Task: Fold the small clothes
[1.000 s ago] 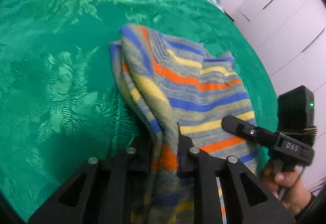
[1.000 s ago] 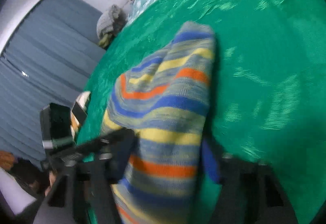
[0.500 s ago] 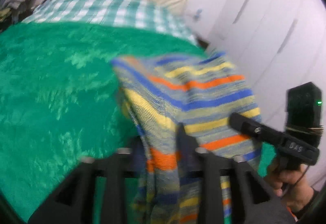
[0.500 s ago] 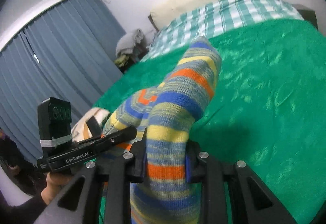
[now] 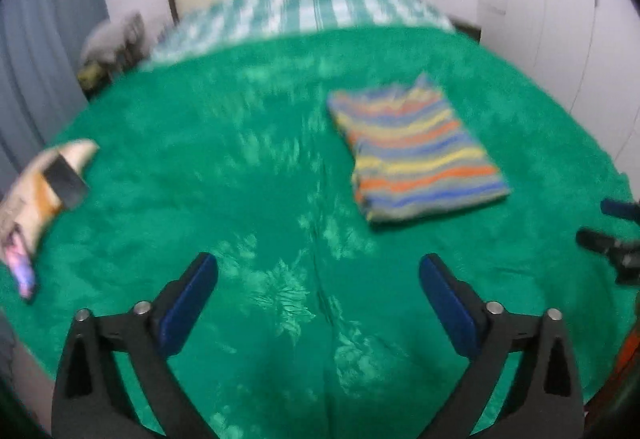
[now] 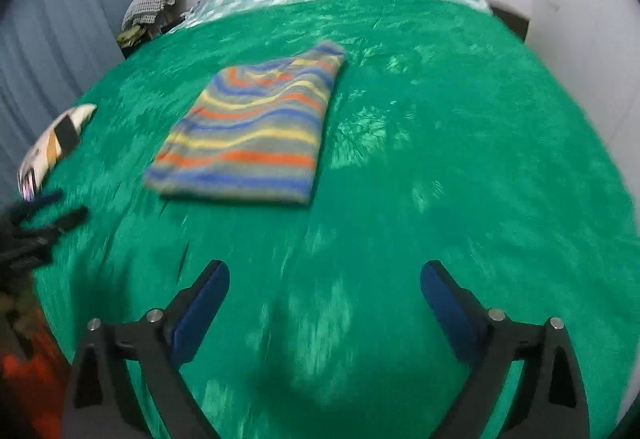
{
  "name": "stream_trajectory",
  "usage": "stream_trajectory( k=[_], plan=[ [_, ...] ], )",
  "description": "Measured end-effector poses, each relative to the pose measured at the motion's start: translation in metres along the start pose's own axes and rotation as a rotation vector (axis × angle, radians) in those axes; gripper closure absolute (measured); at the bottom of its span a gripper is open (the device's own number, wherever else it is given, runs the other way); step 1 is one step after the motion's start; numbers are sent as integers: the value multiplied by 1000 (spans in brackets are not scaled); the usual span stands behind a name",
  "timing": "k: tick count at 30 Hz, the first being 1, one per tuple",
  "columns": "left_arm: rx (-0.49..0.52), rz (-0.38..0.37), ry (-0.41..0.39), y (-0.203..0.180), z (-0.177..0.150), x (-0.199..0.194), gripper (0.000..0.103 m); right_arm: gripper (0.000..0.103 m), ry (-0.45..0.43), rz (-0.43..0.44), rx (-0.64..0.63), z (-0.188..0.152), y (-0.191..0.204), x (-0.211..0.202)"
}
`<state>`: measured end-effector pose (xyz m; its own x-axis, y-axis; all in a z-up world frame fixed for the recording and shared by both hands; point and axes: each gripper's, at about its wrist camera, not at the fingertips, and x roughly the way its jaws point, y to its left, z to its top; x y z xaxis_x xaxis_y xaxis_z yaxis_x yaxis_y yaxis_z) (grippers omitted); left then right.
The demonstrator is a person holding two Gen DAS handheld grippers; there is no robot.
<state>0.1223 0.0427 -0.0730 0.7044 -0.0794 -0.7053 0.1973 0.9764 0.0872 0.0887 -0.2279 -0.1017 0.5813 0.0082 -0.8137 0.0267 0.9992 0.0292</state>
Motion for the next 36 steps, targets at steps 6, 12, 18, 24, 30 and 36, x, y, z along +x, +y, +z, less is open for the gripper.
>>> stream_trajectory(
  k=[6, 12, 18, 24, 30, 36],
  plan=[
    [-9, 81, -52, -13, 17, -50, 1, 1, -107, -30, -33, -11, 20, -68],
    [-58, 124, -15, -17, 0, -74, 1, 1, -134, -33, -47, -14, 41, -96],
    [-82, 96, 60, -24, -10, -96, 1, 1, -151, -26, -33, -23, 50, -127],
    [-85, 113, 70, -26, -16, -106, 1, 1, -121, -51, -71, -30, 59, -142],
    [-96, 122, 97, -24, -25, -111, 1, 1, -101, -41, -97, -39, 67, -148],
    [-63, 131, 94, -27, -30, -118, 0, 1, -86, -42, -71, -45, 68, -150]
  ],
)
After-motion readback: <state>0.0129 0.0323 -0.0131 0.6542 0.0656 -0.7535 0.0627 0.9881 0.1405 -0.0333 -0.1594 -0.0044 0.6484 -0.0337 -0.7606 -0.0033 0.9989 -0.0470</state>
